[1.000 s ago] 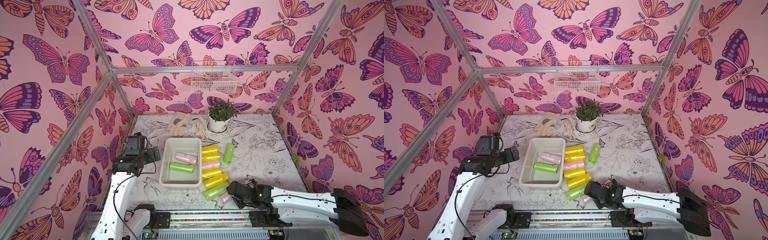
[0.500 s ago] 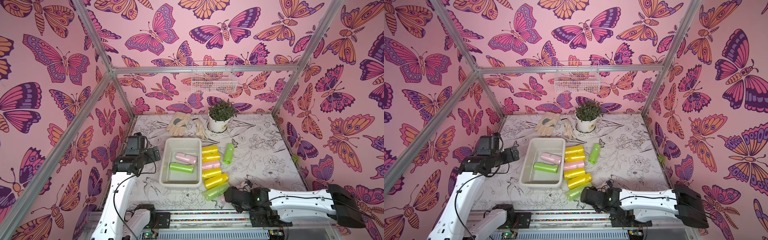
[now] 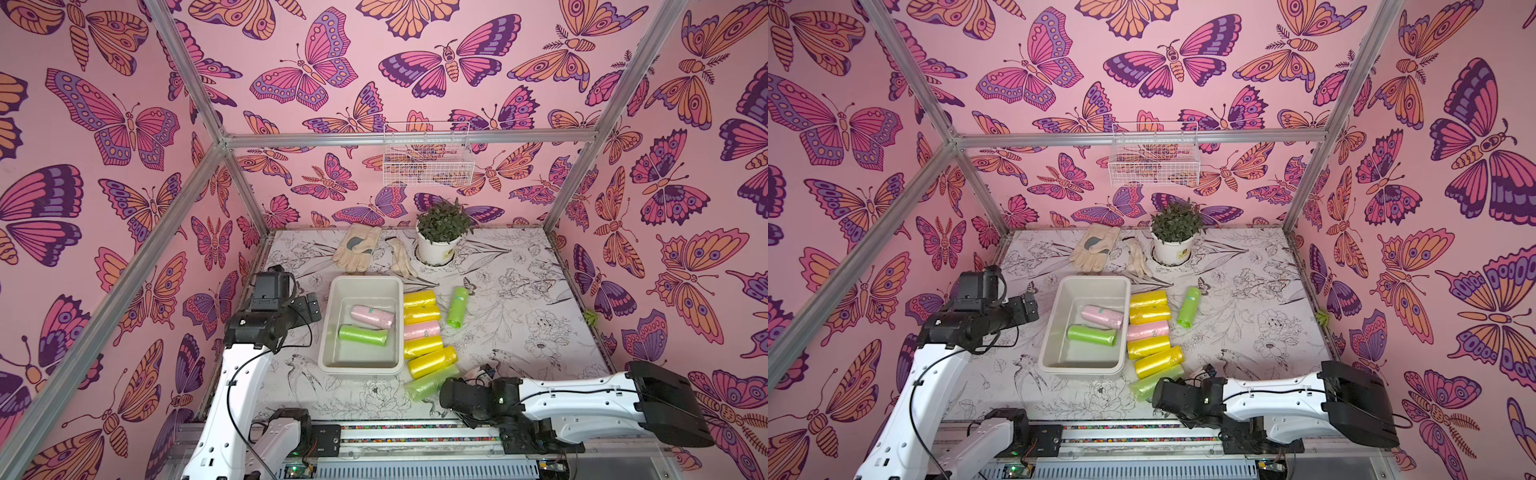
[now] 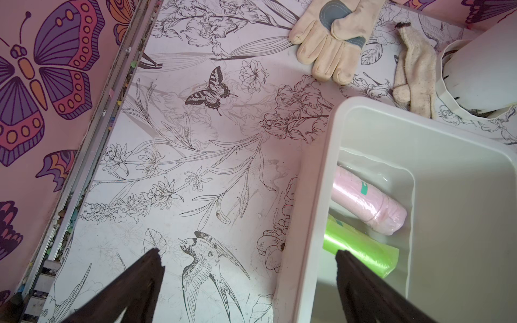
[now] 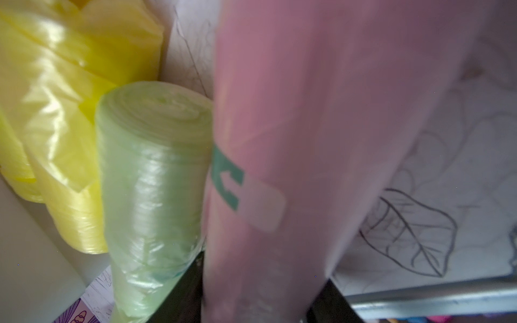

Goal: Put the roll of trash bags into the storage box
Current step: Pick up the roll of trash bags from the center of the board.

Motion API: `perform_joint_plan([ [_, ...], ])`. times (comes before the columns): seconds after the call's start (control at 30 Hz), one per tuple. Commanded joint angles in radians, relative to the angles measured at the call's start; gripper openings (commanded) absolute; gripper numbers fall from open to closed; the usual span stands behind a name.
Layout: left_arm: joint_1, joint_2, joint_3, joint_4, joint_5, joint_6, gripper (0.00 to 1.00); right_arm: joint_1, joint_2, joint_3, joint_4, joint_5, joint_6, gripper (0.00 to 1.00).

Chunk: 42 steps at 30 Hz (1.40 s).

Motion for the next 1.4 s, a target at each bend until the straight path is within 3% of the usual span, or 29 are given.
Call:
perform_joint_plan([
  [0.0, 0.003, -0.007, -0.018, -0.005, 0.000, 0.003, 1.00, 0.007, -0.033, -0.029, -0.028, 0.023, 0.108, 0.38],
  [0.1, 0.003, -0.009, -0.018, -0.004, 0.000, 0.003, 1.00, 0.007, -0.076, -0.056, -0.041, 0.033, 0.111, 0.29],
  [0.27, 0.003, -0.010, -0.018, -0.007, 0.003, 0.004, 1.00, 0.007, -0.183, -0.075, -0.145, 0.065, 0.102, 0.24],
  [0.43, 0.003, -0.013, -0.018, -0.006, 0.012, 0.010, 1.00, 0.005, -0.375, -0.099, -0.232, 0.185, 0.049, 0.19],
  [0.57, 0.003, -0.022, -0.019, -0.003, 0.038, 0.026, 1.00, -0.020, -0.555, -0.090, -0.243, 0.306, -0.132, 0.02],
  [0.7, 0.003, -0.026, -0.023, -0.003, 0.036, 0.032, 1.00, -0.055, -0.618, 0.073, -0.446, 0.382, -0.304, 0.00],
  [0.93, 0.005, 0.038, -0.021, -0.001, 0.031, 0.044, 1.00, -0.189, -0.470, 0.405, -0.531, 0.414, -0.707, 0.00],
  [1.1, 0.012, 0.045, -0.021, -0.001, 0.007, 0.050, 1.00, -0.365, -0.199, 0.640, -0.434, 0.217, -1.161, 0.00],
  [1.37, 0.014, 0.016, -0.018, 0.006, -0.031, 0.062, 1.00, -0.457, 0.048, 0.866, -0.349, 0.054, -1.484, 0.00],
])
